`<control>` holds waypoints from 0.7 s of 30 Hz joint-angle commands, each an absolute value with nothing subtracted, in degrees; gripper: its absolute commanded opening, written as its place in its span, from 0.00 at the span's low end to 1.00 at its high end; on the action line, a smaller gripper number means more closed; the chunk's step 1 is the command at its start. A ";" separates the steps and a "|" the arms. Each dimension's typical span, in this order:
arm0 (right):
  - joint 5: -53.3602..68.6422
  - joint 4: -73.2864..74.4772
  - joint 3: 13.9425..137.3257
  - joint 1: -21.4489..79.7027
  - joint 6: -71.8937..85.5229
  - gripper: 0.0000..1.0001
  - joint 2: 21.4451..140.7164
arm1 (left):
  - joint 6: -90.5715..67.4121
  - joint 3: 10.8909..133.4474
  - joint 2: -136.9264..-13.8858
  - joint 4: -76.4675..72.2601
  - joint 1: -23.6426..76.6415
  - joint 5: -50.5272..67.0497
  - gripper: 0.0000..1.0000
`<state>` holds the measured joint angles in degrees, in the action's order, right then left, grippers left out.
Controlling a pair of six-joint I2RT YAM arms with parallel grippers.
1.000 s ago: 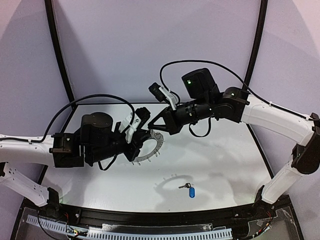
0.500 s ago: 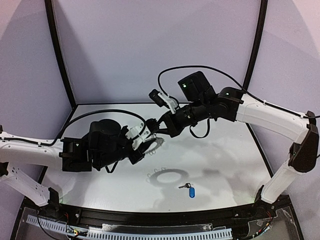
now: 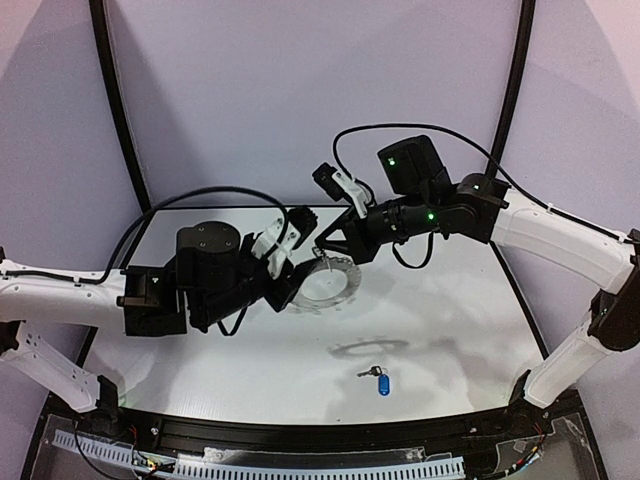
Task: Put the keys on the keyring
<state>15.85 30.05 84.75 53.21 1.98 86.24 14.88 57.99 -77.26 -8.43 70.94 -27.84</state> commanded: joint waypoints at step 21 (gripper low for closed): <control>6.30 26.55 85.06 53.96 8.14 0.00 84.27 | 13.07 63.70 -81.79 -4.20 71.19 -28.27 0.37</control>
<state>8.07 29.53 84.75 53.52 5.99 85.76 12.09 61.50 -80.25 -4.95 70.94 -29.00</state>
